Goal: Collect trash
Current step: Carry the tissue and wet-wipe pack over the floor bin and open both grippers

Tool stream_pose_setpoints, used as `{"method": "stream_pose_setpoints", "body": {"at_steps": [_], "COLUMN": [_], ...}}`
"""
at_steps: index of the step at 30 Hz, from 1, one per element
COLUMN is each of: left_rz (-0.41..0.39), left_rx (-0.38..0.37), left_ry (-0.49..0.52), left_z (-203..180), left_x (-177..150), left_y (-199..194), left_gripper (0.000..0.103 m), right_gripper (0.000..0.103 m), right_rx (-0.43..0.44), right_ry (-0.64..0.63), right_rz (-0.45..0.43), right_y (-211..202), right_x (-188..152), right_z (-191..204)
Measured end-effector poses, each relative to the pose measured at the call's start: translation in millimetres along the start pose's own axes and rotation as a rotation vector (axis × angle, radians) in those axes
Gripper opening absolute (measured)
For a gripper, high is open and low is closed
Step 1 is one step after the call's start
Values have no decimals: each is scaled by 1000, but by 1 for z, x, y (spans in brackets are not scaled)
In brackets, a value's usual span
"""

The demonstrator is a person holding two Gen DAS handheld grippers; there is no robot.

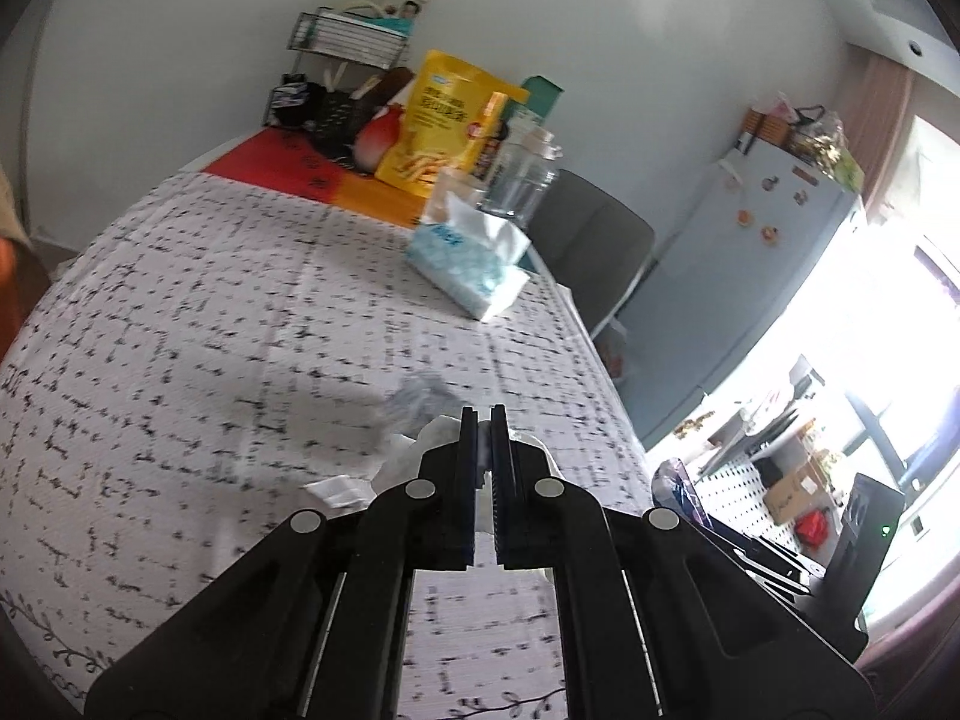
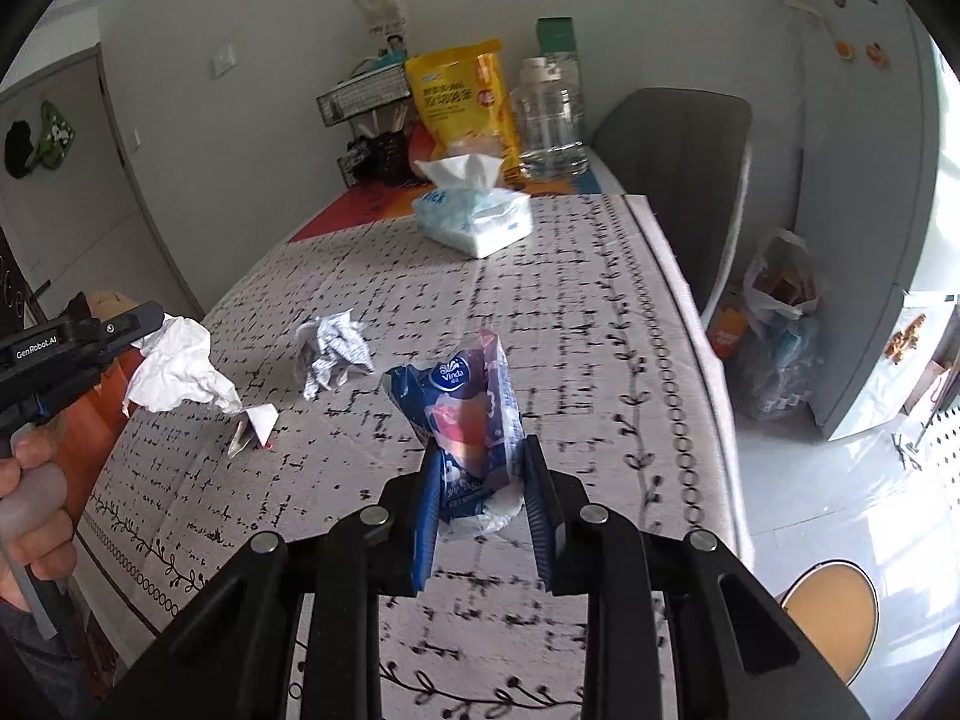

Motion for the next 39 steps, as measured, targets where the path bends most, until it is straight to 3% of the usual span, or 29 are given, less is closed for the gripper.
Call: {"method": "stream_pose_setpoints", "body": {"at_steps": [25, 39], "left_rz": [137, 304], "left_rx": [-146, -289], "left_ry": [132, 257], "left_z": [-125, -249], "left_x": [-31, -84], "left_y": [78, 154], "left_gripper": [5, 5], "right_gripper": [26, 26], "right_rx": [-134, -252], "right_ry": [171, 337], "right_rz": [-67, -92], "right_y": [-51, -83], "right_x": [-14, -50], "right_z": [-124, -233]}}
Point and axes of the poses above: each gripper's, at about its wrist camera, not at the fingertips, and y roughly the way its jaws point, z to its left, x to its top, the point moved 6 cm from there along y, roughly the way its jaws point, and after that the axes turned 2 degrees about -x, right-handed, at the moved point
